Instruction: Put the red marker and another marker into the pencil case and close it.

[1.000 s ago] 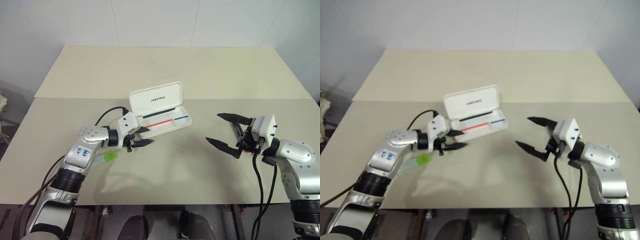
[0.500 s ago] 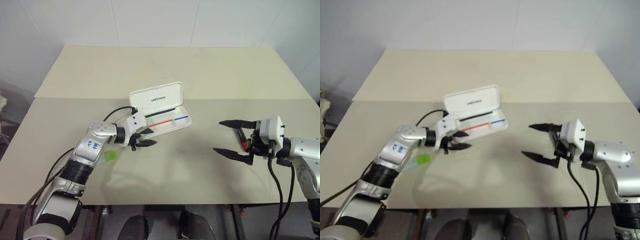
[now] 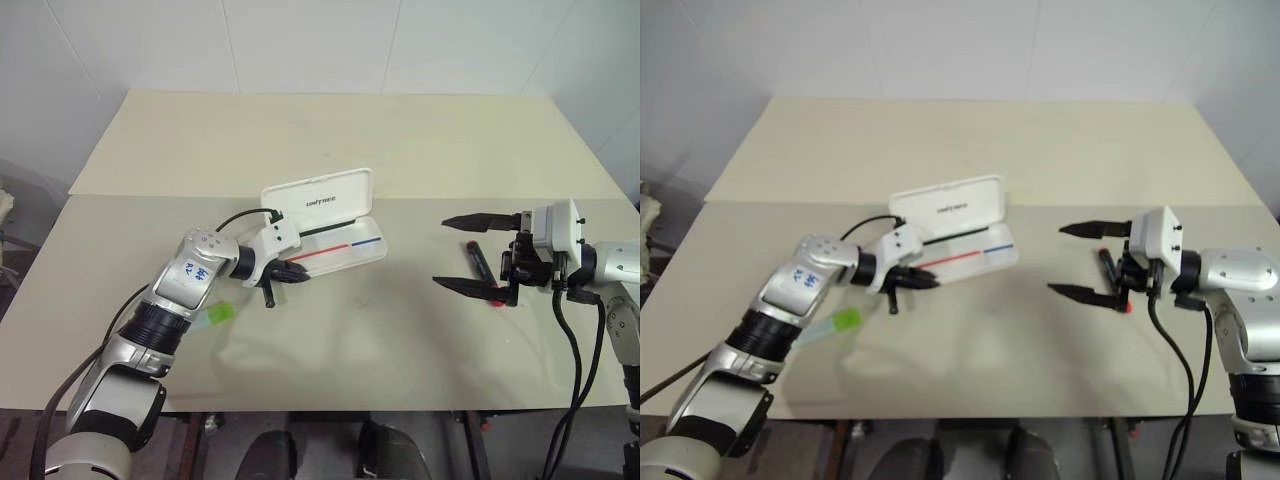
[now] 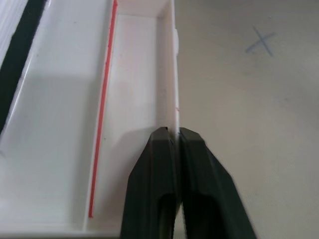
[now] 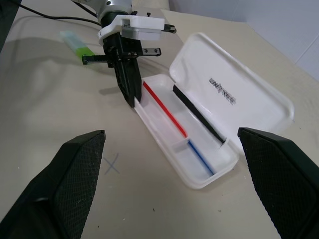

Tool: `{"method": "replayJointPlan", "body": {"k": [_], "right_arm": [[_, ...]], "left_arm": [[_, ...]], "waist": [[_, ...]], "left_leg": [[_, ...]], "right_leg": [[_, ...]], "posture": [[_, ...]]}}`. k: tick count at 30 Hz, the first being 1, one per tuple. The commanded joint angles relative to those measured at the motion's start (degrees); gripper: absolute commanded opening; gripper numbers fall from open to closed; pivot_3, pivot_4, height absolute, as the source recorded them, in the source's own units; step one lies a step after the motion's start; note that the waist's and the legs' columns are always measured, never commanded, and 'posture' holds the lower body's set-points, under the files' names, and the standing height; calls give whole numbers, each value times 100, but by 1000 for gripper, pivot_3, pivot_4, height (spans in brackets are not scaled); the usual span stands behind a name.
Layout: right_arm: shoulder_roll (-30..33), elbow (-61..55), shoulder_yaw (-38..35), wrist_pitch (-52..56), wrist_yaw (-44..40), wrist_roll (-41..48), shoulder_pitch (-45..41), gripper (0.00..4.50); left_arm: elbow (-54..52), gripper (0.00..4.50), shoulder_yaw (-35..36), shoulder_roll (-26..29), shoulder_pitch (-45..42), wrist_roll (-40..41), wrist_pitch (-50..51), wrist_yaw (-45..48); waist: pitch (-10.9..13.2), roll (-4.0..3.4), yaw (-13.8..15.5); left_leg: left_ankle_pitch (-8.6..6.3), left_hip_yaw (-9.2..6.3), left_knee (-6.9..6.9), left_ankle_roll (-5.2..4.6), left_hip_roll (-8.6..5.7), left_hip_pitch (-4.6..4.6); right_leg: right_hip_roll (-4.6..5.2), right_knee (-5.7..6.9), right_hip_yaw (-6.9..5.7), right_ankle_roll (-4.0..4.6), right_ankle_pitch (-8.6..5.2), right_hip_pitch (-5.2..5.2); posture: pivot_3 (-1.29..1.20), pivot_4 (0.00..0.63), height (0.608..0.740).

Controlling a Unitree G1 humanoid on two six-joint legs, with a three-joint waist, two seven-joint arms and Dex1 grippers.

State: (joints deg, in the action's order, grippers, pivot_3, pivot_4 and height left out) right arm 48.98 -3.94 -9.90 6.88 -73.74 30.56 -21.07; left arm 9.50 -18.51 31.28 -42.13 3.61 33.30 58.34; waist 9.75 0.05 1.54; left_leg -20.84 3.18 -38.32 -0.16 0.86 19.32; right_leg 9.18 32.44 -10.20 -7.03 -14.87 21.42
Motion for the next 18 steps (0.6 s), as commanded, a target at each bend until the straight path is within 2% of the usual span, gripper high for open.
{"method": "replayJointPlan", "body": {"k": [1, 13, 18], "right_arm": [[91, -110, -143, 19, 3, 66, -159, 4500], [101, 41, -103, 66, -93, 10, -216, 4500], [102, 96, -67, 93, -116, 5, -276, 4500]], "left_arm": [[-157, 12, -462, 192, 149, -208, 27, 378], [-1394, 12, -390, 109, 463, 299, -48, 852], [-1678, 12, -472, 140, 631, 255, -32, 883]], "waist": [[-1, 1, -6], [0, 2, 49], [0, 2, 51]], "left_leg": [[0, 1, 0, 0, 0, 0], [-1, -4, -11, 0, 0, 13], [-1, -5, -25, 0, 0, 19]], "right_leg": [[0, 0, 0, 0, 0, 0], [1, 0, -1, 0, 0, 3], [2, 0, -1, 0, 0, 3]], "posture": [[0, 150, 740], [0, 150, 740], [0, 150, 740]]}}
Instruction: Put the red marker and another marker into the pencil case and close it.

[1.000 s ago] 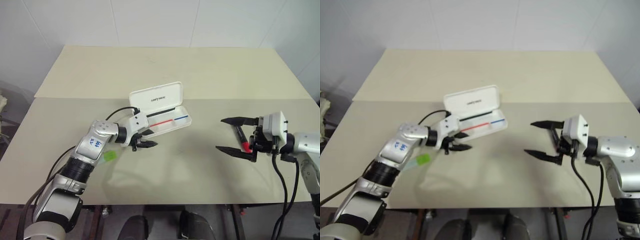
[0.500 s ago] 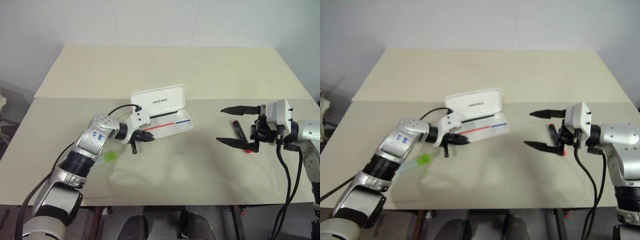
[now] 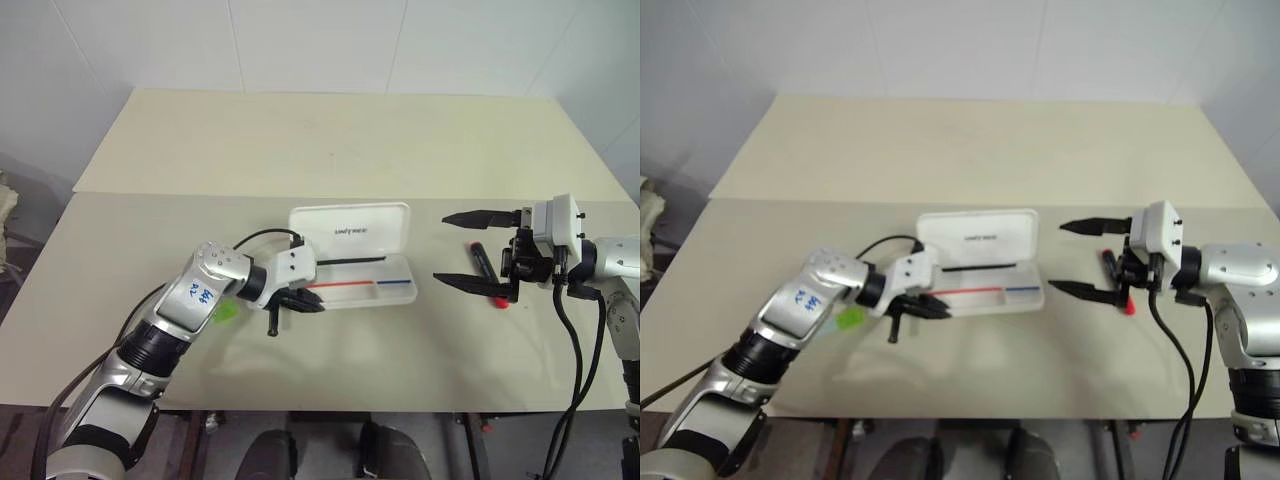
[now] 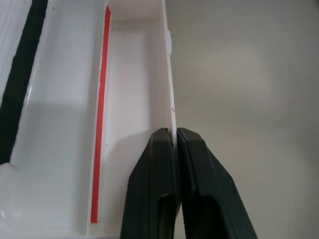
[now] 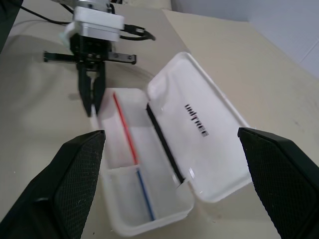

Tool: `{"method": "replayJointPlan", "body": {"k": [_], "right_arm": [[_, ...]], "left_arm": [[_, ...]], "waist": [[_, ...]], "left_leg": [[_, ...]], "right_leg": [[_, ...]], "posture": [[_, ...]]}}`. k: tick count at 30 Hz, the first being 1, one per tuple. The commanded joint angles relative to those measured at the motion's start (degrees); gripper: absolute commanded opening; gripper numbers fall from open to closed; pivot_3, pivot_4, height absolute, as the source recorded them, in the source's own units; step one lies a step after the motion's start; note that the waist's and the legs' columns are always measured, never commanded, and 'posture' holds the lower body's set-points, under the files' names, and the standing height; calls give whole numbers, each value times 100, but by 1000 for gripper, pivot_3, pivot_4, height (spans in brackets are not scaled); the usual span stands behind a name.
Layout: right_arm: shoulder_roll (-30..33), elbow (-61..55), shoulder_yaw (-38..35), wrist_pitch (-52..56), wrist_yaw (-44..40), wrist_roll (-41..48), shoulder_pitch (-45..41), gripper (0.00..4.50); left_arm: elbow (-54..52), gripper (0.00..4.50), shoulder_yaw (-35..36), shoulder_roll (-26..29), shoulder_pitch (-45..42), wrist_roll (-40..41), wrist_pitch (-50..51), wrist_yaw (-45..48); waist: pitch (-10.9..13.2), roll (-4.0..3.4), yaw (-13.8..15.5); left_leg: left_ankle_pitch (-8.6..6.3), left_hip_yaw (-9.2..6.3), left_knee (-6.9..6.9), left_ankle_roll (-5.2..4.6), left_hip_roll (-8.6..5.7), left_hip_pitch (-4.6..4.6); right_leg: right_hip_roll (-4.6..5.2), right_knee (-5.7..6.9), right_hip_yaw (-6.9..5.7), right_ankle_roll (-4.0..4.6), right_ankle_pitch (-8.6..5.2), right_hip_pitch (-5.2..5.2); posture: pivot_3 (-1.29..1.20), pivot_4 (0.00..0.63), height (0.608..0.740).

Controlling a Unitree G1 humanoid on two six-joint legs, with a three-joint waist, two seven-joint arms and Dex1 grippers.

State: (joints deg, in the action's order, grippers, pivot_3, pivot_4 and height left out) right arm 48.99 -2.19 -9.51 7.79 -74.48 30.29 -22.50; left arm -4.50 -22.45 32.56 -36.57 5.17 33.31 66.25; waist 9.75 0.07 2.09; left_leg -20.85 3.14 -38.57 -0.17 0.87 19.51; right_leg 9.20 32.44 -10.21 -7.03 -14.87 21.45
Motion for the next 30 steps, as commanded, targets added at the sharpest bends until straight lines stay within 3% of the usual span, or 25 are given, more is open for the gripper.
{"method": "replayJointPlan", "body": {"k": [1, 12, 16, 25, 26, 30], "right_arm": [[95, -108, -95, 20, -30, 39, -132, 4500], [54, -379, -142, 162, 83, 91, 38, 4500], [31, -420, -147, 172, 143, 82, 61, 4500], [-66, -388, -67, 132, 212, 40, 13, 4500], [-74, -380, -61, 127, 212, 35, 7, 4500], [-139, -339, -20, 108, 209, 15, -27, 4500]], "left_arm": [[-285, 12, -97, 4, 99, 79, -60, 71], [-283, 12, -234, -64, 136, -15, 69, -75], [-389, 1108, -219, -146, 115, 119, 413, -97], [-581, 4271, -13, -176, 155, 463, 682, -144], [-602, 4454, -6, -164, 165, 488, 690, -148], [-728, 4454, 106, -131, 274, 671, 755, -158]], "waist": [[0, 0, -8], [0, 0, -4], [0, 0, -5], [1, 1, -32], [1, 1, -33], [1, 1, -52]], "left_leg": [[0, 1, -2, 0, 1, 0], [-1, -4, -33, -1, 3, 2], [-1, -4, -35, -1, 3, 4], [-1, -6, -37, -1, 3, 4], [-1, -6, -37, -1, 3, 4], [-1, -8, -37, -1, 3, 3]], "right_leg": [[0, 0, 0, 0, 0, 0], [0, 20, 5, 0, 0, -2], [0, 20, 5, 0, 0, -2], [0, 22, 5, 0, 0, -2], [0, 22, 5, 0, 0, -2], [0, 23, 5, 1, 0, -2]], "posture": [[0, 150, 740], [0, 150, 740], [0, 150, 740], [0, 150, 740], [0, 150, 740], [0, 150, 740]]}}
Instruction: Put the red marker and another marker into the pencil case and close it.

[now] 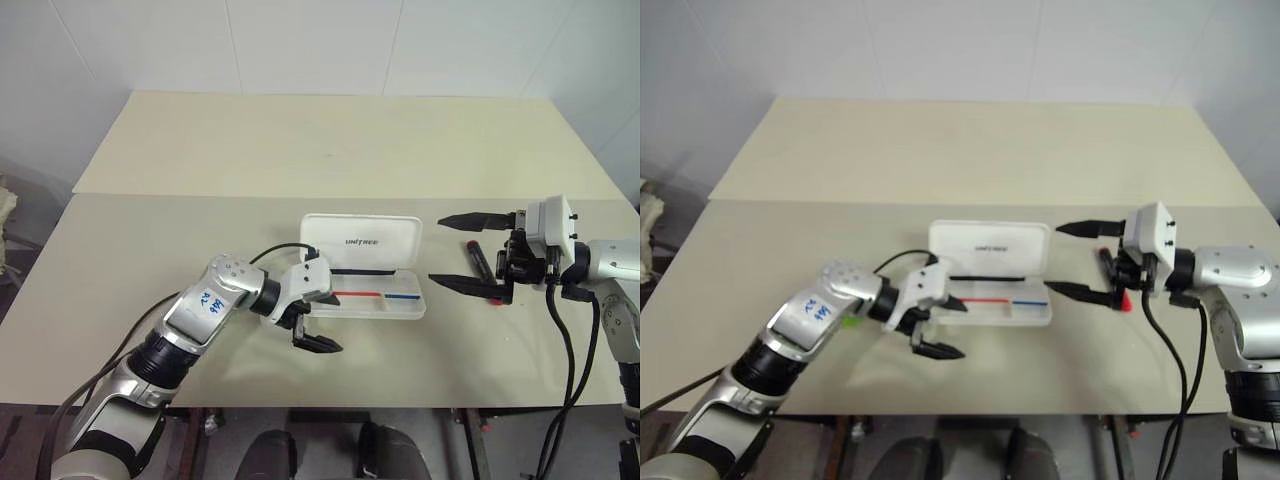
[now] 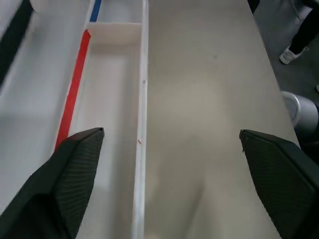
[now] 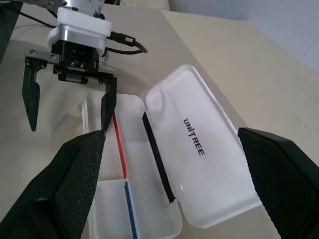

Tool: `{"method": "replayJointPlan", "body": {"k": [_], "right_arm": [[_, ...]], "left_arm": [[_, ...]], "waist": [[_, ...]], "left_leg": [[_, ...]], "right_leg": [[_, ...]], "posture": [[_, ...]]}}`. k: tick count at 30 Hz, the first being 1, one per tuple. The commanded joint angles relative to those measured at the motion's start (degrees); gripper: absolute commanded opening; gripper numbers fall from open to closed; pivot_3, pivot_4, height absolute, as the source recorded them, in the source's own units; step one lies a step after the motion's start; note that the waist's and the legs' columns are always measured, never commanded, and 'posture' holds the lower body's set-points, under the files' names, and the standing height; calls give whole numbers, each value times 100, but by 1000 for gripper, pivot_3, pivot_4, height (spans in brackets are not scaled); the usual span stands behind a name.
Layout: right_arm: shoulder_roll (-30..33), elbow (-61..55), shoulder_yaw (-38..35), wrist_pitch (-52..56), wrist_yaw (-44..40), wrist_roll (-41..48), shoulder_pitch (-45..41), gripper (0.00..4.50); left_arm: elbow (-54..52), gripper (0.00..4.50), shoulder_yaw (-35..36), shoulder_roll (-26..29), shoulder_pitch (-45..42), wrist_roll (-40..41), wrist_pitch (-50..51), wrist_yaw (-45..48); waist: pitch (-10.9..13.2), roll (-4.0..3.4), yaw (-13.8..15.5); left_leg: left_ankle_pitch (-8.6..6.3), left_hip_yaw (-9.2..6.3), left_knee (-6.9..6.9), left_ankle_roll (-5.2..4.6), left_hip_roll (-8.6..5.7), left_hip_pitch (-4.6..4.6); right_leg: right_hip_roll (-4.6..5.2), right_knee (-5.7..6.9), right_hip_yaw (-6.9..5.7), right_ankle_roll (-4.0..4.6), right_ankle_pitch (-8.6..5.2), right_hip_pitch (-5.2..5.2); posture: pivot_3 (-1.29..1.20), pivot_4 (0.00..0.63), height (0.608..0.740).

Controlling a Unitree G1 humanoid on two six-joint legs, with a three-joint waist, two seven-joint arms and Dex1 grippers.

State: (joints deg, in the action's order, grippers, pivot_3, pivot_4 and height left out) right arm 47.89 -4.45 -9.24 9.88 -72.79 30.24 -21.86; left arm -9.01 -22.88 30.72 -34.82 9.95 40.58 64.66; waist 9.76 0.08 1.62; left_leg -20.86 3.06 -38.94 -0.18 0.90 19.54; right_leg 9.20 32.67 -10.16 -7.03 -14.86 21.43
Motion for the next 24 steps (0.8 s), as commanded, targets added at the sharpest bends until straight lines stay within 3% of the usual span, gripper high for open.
{"method": "replayJointPlan", "body": {"k": [1, 8, 16, 21, 24], "right_arm": [[-51, -107, -45, -96, 49, 19, -94, 4500], [-100, -98, -164, 19, 270, 6, 40, 4500], [-158, -111, -478, 1240, 2277, -499, 660, 4500], [-580, -20, -555, 1641, 3520, -944, 1031, 4500], [-842, 75, -468, 1709, 3805, -1070, 1181, 4500]], "left_arm": [[-291, 4454, 193, 51, 125, 242, 18, -16], [-297, 4454, 615, -35, 385, 519, -318, -211], [-197, 4454, 1460, -178, 1070, 1050, -1668, -67], [-597, 4454, 2168, -106, 1394, 1744, -1678, -106], [-895, 4454, 2627, 113, 1536, 2175, -1359, -233]], "waist": [[0, 0, -9], [1, 1, -7], [-1, 1, -3], [-1, 1, -20], [-1, 0, -28]], "left_leg": [[0, 0, 0, 0, 0, 0], [0, -4, 0, 0, 0, 0], [-1, -5, -1, 2, 0, 2], [-1, -4, 1, 2, 0, 0], [-1, -6, 2, 2, 1, -2]], "right_leg": [[0, 0, 0, 0, 0, 0], [1, 0, 2, 0, 0, 0], [3, 1, 1, 0, 0, -1], [4, 5, 2, 1, 0, 1], [4, 9, 3, 1, 0, 1]], "posture": [[0, 150, 740], [0, 150, 740], [0, 150, 740], [0, 150, 740], [0, 150, 740]]}}
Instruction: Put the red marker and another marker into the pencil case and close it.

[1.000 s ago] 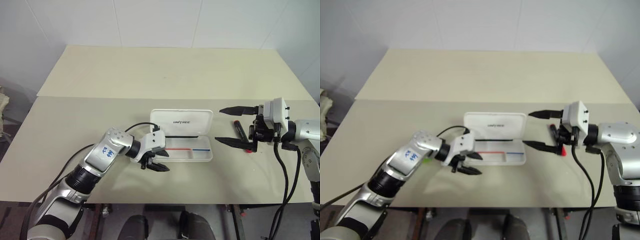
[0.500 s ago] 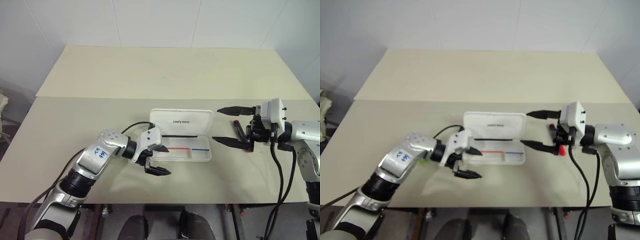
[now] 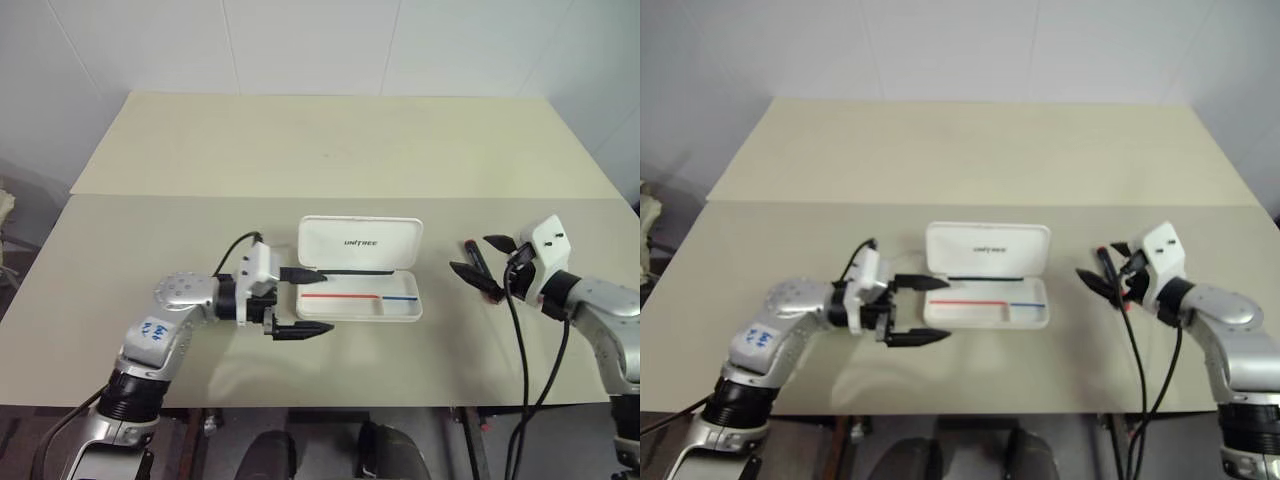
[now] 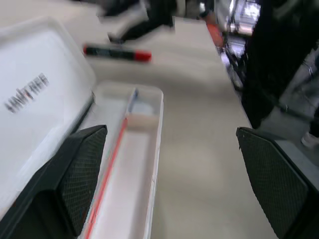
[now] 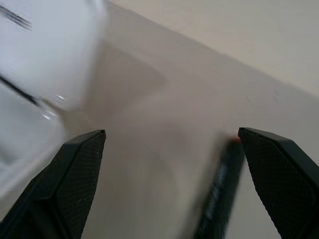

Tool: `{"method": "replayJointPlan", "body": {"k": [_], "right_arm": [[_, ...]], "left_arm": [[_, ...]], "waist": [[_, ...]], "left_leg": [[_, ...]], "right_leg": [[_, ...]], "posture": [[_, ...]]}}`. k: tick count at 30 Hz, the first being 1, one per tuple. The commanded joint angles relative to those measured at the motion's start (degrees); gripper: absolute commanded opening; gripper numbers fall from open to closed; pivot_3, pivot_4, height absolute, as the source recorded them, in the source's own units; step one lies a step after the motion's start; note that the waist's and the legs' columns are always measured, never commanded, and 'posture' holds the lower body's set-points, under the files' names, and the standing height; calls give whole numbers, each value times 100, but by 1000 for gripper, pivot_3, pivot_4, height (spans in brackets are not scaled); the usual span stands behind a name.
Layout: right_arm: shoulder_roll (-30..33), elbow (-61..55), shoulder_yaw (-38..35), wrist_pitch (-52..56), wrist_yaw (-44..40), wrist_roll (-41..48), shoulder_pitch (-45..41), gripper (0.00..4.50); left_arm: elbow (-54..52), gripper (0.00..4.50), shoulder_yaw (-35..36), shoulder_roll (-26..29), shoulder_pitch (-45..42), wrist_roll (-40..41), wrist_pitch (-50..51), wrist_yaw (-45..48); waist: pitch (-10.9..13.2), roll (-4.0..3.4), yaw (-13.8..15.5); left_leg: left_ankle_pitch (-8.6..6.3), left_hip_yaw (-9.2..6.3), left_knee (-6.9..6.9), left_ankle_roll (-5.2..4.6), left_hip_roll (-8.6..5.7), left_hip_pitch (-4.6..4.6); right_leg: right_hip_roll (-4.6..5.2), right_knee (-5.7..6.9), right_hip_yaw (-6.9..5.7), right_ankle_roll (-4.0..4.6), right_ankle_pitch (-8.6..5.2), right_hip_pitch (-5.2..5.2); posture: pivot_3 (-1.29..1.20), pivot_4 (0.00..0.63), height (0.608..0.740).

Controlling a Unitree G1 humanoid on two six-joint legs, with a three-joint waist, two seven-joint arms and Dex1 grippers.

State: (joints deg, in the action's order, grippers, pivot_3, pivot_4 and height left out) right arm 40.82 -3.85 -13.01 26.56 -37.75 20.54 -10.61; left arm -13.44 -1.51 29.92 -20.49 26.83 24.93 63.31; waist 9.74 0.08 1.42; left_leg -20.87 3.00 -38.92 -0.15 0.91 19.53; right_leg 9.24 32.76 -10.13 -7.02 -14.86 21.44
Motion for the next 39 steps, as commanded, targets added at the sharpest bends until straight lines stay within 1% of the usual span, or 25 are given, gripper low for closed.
{"method": "replayJointPlan", "body": {"k": [1, 5, 8, 13, 16, 22, 25, 26, 31, 34, 39], "right_arm": [[-184, 51, -68, 49, 333, -126, 70, 4500], [-360, 554, 65, -72, 510, -349, -103, 4500], [-450, 1348, 172, -389, 701, -662, -402, 4500], [-526, 2458, 202, -747, 835, -888, -864, 4500], [-552, 2857, 247, -885, 733, -947, -1046, 3901], [-567, 3071, 304, -967, 641, -1004, -1248, 1738], [-570, 3046, 310, -944, 622, -1010, -1262, 762], [-571, 3037, 311, -935, 612, -1011, -1261, 594], [-564, 2719, 278, -762, 506, -895, -1215, 595], [-530, 2481, 239, -919, 329, -813, -1259, 595], [-278, 1975, 66, -1302, -390, -488, -1426, 595]], "left_arm": [[-531, 4454, 591, 254, 131, 596, 300, -141], [-830, 4454, 1112, 573, 134, 1127, 744, -341], [-992, 4454, 1494, 833, -4, 1399, 953, -553], [-1196, 4454, 1687, 1148, 69, 1629, 1058, -617], [-1303, 4500, 1733, 1305, 238, 1718, 1080, -583], [-1339, 4500, 1699, 1380, 423, 1663, 965, -655], [-1348, 4500, 1637, 1371, 460, 1618, 917, -653], [-1346, 4500, 1626, 1369, 465, 1613, 906, -655], [-1214, 4500, 1501, 1341, 391, 1541, 809, -638], [-1109, 4500, 1440, 1326, 414, 1487, 698, -607], [-851, 4500, 1412, 1238, 574, 1285, 370, -572]], "waist": [[0, 0, -10], [0, 0, -11], [0, 1, -27], [-12, 20, -52], [-31, 54, -96], [-32, 55, -164], [-32, 55, -161], [-32, 55, -161], [-30, 52, -156], [-21, 37, -158], [5, -11, -167]], "left_leg": [[0, 2, 0, 0, 0, -3], [0, 1, 0, 0, -2, -9], [0, 2, 1, 0, -1, -12], [-1, 1, 0, 0, -3, -34], [-1, -8, -4, 1, 1, -35], [-4, -17, -2, 7, 17, -37], [-8, -15, -4, 14, 31, -36], [-10, -14, -5, 17, 37, -36], [-12, -9, -5, 22, 70, -35], [-14, -6, -2, 25, 73, -32], [-15, 14, 15, 27, 69, -30]], "right_leg": [[0, 0, 4, 0, 0, 0], [0, 4, 14, 0, 0, 0], [-1, 6, 15, 0, 0, 0], [-2, 12, 37, 5, 9, -11], [-5, 11, 44, 10, 17, -11], [-33, 7, 73, 12, 18, -5], [-50, 1, 89, 16, 19, -3], [-58, 0, 93, 18, 19, -3], [-71, -5, 92, 29, 20, 0], [-76, -8, 92, 33, 18, 6], [-88, -23, 99, 33, 19, 17]], "posture": [[0, 150, 740], [0, 150, 740], [0, 150, 740], [0, 150, 740], [0, 150, 740], [0, 150, 740], [0, 150, 740], [0, 150, 740], [0, 150, 740], [0, 150, 740], [0, 150, 740]]}}
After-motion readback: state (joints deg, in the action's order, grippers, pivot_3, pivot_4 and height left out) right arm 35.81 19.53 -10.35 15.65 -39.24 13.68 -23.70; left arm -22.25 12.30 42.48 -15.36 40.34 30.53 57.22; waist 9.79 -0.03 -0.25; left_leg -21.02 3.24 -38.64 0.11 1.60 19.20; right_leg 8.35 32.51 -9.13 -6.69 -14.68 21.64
